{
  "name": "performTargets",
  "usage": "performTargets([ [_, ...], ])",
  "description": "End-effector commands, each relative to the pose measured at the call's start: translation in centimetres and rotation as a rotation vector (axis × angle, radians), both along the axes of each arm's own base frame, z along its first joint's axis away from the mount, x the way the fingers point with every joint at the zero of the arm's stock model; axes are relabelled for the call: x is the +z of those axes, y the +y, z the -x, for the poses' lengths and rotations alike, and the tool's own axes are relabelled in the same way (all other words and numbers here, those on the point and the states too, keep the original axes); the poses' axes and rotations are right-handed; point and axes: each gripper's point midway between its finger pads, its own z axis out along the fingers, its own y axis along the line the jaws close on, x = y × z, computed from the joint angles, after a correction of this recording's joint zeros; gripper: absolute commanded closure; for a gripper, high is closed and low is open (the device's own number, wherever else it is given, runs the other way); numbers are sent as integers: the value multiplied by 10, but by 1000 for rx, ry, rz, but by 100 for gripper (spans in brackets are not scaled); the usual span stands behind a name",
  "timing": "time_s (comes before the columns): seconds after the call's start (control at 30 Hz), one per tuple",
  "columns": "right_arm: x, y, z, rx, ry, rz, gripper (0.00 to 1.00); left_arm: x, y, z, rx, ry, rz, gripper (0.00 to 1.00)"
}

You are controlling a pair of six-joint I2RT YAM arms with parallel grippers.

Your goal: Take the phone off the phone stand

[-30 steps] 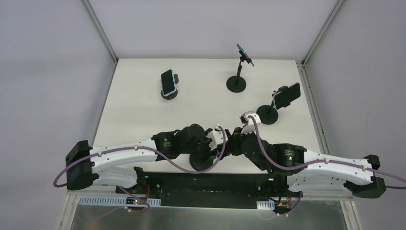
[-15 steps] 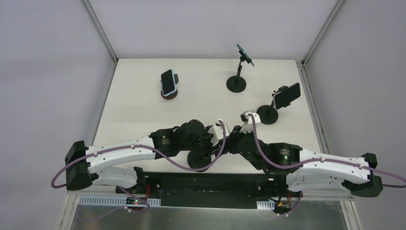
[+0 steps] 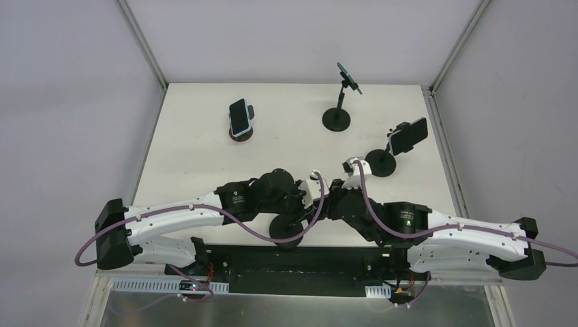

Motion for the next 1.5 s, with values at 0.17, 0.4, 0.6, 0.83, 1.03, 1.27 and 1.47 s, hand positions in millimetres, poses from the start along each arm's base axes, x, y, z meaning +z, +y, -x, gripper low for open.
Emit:
performTargets([
  [0.17, 26, 7, 28, 97, 115, -163, 99, 53, -14, -23, 19, -126, 166, 100],
  [0.4, 45, -8, 22, 81, 62, -152, 100, 30, -16, -18, -11, -97, 119, 100],
  [0.6, 72, -28, 12, 45, -10, -142, 100, -11, -9, -18, -4, -71, 25, 100],
  [0.83, 103, -49, 10, 33, -56, -176, 100, -51, 4, -18, 19, -46, -71, 100],
  [1.03, 114, -59, 11, 39, -65, -196, 100, -78, 9, -15, 23, -11, -127, 100],
  [1.27, 129, -70, 11, 42, -87, -192, 100, -97, 8, -16, 31, 6, -150, 100],
  [1.47, 131, -72, 11, 52, -94, -171, 100, -106, 11, -14, 35, 17, -163, 100],
])
